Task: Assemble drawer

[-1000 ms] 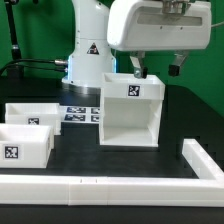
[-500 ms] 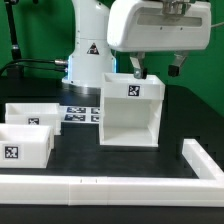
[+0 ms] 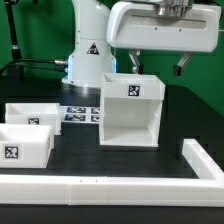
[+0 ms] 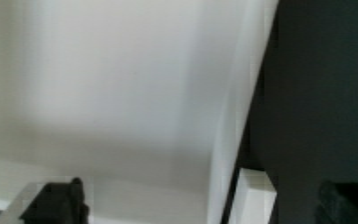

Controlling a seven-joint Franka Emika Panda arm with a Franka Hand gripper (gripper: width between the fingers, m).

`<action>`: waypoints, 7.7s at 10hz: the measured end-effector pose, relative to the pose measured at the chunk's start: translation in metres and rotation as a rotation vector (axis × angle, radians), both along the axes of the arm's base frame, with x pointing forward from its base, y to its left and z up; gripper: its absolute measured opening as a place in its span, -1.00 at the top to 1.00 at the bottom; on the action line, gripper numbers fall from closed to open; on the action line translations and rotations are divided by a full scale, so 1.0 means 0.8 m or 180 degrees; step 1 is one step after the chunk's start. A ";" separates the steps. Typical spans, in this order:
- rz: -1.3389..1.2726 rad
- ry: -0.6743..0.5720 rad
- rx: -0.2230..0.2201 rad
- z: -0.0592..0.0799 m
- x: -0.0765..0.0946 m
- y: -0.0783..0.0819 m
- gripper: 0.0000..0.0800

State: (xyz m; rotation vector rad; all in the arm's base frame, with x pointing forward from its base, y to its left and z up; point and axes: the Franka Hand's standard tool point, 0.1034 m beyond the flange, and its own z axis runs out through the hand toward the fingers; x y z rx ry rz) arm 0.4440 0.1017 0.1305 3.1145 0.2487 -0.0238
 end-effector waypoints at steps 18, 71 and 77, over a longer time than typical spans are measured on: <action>-0.0296 0.0201 0.0078 -0.044 -0.029 0.009 0.91; -0.5484 0.0268 0.0346 -0.039 0.213 -0.002 0.91; -0.5416 0.0231 0.0389 -0.038 0.231 0.000 0.91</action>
Offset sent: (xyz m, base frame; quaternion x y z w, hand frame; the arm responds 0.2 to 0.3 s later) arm -0.0175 0.0089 -0.0281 0.0143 -0.0019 0.0655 0.9977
